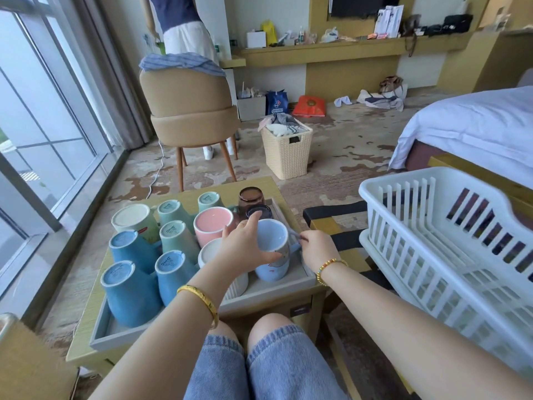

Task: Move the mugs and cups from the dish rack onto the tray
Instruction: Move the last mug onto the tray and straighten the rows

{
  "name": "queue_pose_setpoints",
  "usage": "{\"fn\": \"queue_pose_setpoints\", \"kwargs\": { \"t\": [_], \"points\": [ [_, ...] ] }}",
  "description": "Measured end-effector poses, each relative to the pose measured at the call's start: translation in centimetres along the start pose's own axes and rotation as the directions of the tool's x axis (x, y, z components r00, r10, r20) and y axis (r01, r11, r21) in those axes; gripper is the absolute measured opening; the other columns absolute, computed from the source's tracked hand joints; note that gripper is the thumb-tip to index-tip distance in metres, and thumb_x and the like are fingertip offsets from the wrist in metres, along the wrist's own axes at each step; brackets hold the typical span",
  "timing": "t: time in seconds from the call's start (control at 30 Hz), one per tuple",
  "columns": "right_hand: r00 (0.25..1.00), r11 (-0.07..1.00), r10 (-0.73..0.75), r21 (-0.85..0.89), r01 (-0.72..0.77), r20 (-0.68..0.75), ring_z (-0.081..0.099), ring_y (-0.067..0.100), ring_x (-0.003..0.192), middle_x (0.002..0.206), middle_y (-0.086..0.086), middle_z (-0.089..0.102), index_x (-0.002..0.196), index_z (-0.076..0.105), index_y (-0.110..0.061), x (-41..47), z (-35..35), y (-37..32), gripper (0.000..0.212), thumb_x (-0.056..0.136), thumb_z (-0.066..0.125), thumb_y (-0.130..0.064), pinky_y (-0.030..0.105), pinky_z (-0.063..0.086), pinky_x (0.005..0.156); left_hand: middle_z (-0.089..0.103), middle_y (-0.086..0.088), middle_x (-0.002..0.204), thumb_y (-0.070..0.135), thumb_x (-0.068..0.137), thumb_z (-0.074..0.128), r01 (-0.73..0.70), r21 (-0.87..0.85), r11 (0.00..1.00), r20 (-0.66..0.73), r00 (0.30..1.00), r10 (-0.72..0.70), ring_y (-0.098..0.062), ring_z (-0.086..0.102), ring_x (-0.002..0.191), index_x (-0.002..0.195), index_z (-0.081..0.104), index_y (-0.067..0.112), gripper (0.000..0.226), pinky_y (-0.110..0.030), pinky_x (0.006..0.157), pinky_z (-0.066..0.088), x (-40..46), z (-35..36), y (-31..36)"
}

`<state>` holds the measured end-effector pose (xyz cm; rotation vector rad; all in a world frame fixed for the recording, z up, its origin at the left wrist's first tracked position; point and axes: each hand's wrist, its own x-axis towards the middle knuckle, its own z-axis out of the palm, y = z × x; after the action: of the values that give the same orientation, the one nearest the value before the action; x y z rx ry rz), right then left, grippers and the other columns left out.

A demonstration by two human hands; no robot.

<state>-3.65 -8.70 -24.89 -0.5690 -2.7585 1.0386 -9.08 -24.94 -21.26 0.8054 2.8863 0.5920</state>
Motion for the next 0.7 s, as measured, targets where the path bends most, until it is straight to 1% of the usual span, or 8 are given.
{"fn": "queue_pose_setpoints", "kwargs": {
  "t": [0.1, 0.2, 0.3, 0.43, 0.53, 0.6, 0.63, 0.7],
  "points": [
    [0.999, 0.999, -0.009, 0.047, 0.008, 0.033, 0.061, 0.033, 0.099, 0.105, 0.019, 0.067, 0.108, 0.066, -0.002, 0.3, 0.2, -0.6, 0.029, 0.096, 0.041, -0.011, 0.042, 0.052, 0.088, 0.042, -0.009, 0.139, 0.06, 0.069, 0.065, 0.056, 0.038, 0.998, -0.078, 0.996, -0.053, -0.029, 0.036, 0.129, 0.145, 0.015, 0.023, 0.099, -0.042, 0.11, 0.023, -0.2, 0.6, 0.5],
    [0.997, 0.999, -0.007, 0.034, 0.005, 0.073, 0.059, 0.035, 0.101, 0.11, 0.019, 0.065, 0.111, 0.063, -0.002, 0.7, 0.5, -1.4, 0.03, 0.094, 0.04, -0.009, 0.046, 0.051, 0.09, 0.042, -0.012, 0.137, 0.064, 0.067, 0.064, 0.118, 0.054, 0.991, -0.151, 0.983, -0.109, -0.033, 0.04, 0.124, 0.144, 0.019, 0.022, 0.098, -0.04, 0.101, 0.033, -0.6, 1.2, 0.9],
    [0.996, 0.998, 0.017, 0.066, -0.022, 0.085, 0.059, 0.035, 0.1, 0.11, 0.018, 0.065, 0.112, 0.063, -0.004, 1.1, 0.5, -1.6, 0.031, 0.092, 0.039, -0.008, 0.047, 0.051, 0.09, 0.045, -0.013, 0.134, 0.067, 0.065, 0.064, 0.131, 0.057, 0.99, -0.187, 0.975, -0.118, -0.033, 0.044, 0.12, 0.143, 0.02, 0.02, 0.101, -0.039, 0.097, 0.036, -0.7, 1.5, 1.2],
    [0.994, 0.99, 0.017, 0.134, -0.032, 0.112, 0.059, 0.035, 0.1, 0.109, 0.019, 0.066, 0.111, 0.064, -0.005, 1.4, 0.4, -1.4, 0.033, 0.092, 0.038, -0.004, 0.046, 0.05, 0.089, 0.047, -0.015, 0.13, 0.071, 0.064, 0.062, 0.161, 0.108, 0.981, -0.236, 0.963, -0.132, -0.035, 0.047, 0.116, 0.144, 0.018, 0.016, 0.106, -0.039, 0.098, 0.037, -0.9, 2.0, 2.1],
    [0.991, 0.987, 0.028, 0.154, -0.048, 0.132, 0.057, 0.032, 0.107, 0.118, 0.015, 0.063, 0.122, 0.06, -0.01, 1.4, 0.4, -1.5, 0.039, 0.092, 0.037, -0.003, 0.042, 0.05, 0.092, 0.045, -0.017, 0.132, 0.071, 0.065, 0.061, 0.18, 0.102, 0.978, -0.231, 0.961, -0.153, -0.036, 0.045, 0.118, 0.145, 0.016, 0.016, 0.107, -0.04, 0.102, 0.034, -1.0, 2.3, 2.3],
    [0.989, 0.985, 0.045, 0.157, -0.066, 0.138, 0.056, 0.033, 0.111, 0.122, 0.015, 0.061, 0.123, 0.059, -0.009, 1.5, 0.4, -1.6, 0.038, 0.093, 0.036, -0.004, 0.043, 0.048, 0.095, 0.043, -0.017, 0.134, 0.07, 0.066, 0.061, 0.171, 0.081, 0.982, -0.218, 0.964, -0.15, -0.035, 0.044, 0.121, 0.146, 0.014, 0.016, 0.107, -0.04, 0.102, 0.035, -1.1, 2.3, 2.2],
    [0.991, 0.984, 0.05, 0.162, -0.071, 0.126, 0.056, 0.034, 0.111, 0.123, 0.017, 0.061, 0.122, 0.059, -0.007, 1.5, 0.4, -1.8, 0.037, 0.094, 0.035, -0.006, 0.044, 0.047, 0.097, 0.042, -0.017, 0.135, 0.069, 0.067, 0.062, 0.156, 0.072, 0.985, -0.203, 0.969, -0.138, -0.034, 0.043, 0.122, 0.146, 0.012, 0.016, 0.107, -0.039, 0.101, 0.035, -1.1, 2.2, 2.1],
    [0.995, 0.977, 0.061, 0.2, -0.074, 0.074, 0.055, 0.03, 0.114, 0.126, 0.014, 0.06, 0.124, 0.057, -0.008, 1.4, 0.3, -2.2, 0.036, 0.097, 0.034, -0.014, 0.039, 0.046, 0.097, 0.04, -0.017, 0.137, 0.064, 0.071, 0.062, 0.106, 0.05, 0.993, -0.147, 0.984, -0.098, -0.033, 0.04, 0.126, 0.147, 0.01, 0.016, 0.105, -0.038, 0.103, 0.033, -1.4, 1.8, 1.5]
  ]
}}
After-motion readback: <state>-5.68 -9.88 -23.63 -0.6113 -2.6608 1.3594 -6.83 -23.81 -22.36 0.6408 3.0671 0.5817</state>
